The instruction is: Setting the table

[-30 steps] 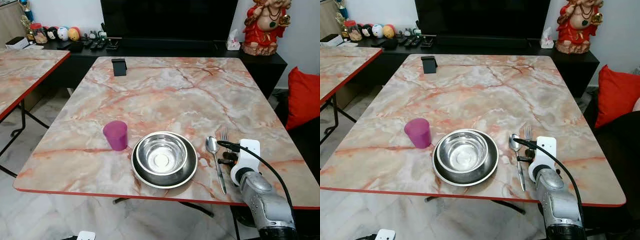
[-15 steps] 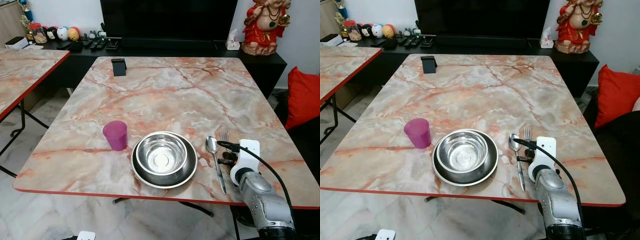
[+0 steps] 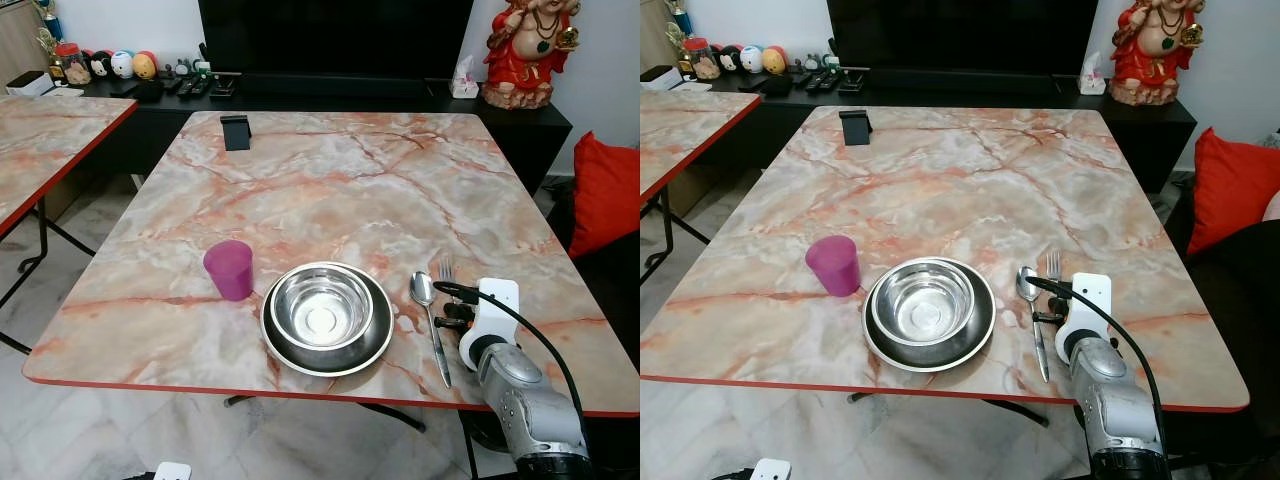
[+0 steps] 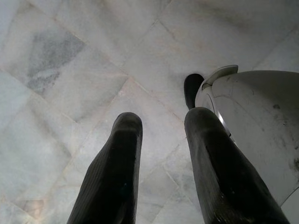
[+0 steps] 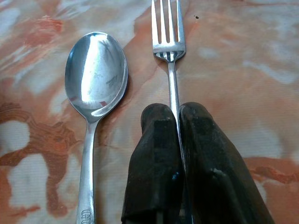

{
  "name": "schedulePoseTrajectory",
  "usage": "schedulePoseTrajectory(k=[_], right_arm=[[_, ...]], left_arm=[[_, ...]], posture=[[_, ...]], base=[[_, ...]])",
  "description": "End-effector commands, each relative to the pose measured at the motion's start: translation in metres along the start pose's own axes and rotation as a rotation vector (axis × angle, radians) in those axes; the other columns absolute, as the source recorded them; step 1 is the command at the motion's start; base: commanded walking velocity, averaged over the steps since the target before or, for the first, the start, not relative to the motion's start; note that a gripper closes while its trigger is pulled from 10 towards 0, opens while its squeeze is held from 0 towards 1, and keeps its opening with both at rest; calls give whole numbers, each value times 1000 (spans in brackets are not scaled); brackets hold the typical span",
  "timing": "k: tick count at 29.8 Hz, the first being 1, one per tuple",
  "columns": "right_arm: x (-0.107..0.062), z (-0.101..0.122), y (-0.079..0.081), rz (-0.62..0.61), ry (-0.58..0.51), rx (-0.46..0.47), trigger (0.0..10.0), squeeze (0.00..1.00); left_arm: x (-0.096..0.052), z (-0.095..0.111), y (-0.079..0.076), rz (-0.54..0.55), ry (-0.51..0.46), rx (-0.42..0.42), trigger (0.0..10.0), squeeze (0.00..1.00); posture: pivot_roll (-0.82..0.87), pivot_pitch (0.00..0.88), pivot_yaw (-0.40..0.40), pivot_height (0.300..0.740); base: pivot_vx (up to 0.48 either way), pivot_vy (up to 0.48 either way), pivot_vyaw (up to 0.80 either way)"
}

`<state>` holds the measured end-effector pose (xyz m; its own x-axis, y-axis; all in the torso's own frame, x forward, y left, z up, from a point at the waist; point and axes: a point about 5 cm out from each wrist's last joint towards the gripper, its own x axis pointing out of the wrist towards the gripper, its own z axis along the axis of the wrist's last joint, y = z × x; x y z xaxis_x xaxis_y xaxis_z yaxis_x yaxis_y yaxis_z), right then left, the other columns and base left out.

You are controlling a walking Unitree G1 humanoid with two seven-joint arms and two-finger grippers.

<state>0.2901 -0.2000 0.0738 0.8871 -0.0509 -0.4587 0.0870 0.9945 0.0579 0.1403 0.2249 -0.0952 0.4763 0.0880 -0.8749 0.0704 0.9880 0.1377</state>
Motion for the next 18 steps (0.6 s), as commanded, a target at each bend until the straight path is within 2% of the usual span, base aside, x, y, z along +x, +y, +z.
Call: schedulePoseTrajectory(k=[1, 3, 9, 10, 11, 18], right_arm=[[1, -6, 2, 9, 27, 18, 10000, 39], [1, -6, 3, 11, 25, 22, 10000, 110], [1, -5, 3, 12, 23, 25, 10000, 114], [1, -6, 3, 12, 24, 26, 10000, 192], [1, -6, 3, 12, 24, 28, 10000, 216], [1, -6, 3, 12, 23, 33, 10000, 220]], left_arm=[[-1, -4, 1, 6, 15, 4, 10000, 0], [-1, -5, 2, 6, 16, 5, 10000, 0], [-1, -5, 2, 6, 17, 6, 10000, 0], [-1, -5, 2, 7, 17, 5, 10000, 0], [-1, -5, 2, 7, 17, 6, 10000, 0], [-1, -5, 2, 8, 17, 6, 10000, 0]], posture=[[39, 0, 1, 707], [40, 0, 1, 707], [40, 0, 2, 707], [40, 0, 3, 707], [40, 0, 3, 707], [40, 0, 3, 707]], base=[[0, 0, 0], [0, 0, 0], [0, 0, 0], [0, 0, 0], [0, 0, 0], [0, 0, 0]])
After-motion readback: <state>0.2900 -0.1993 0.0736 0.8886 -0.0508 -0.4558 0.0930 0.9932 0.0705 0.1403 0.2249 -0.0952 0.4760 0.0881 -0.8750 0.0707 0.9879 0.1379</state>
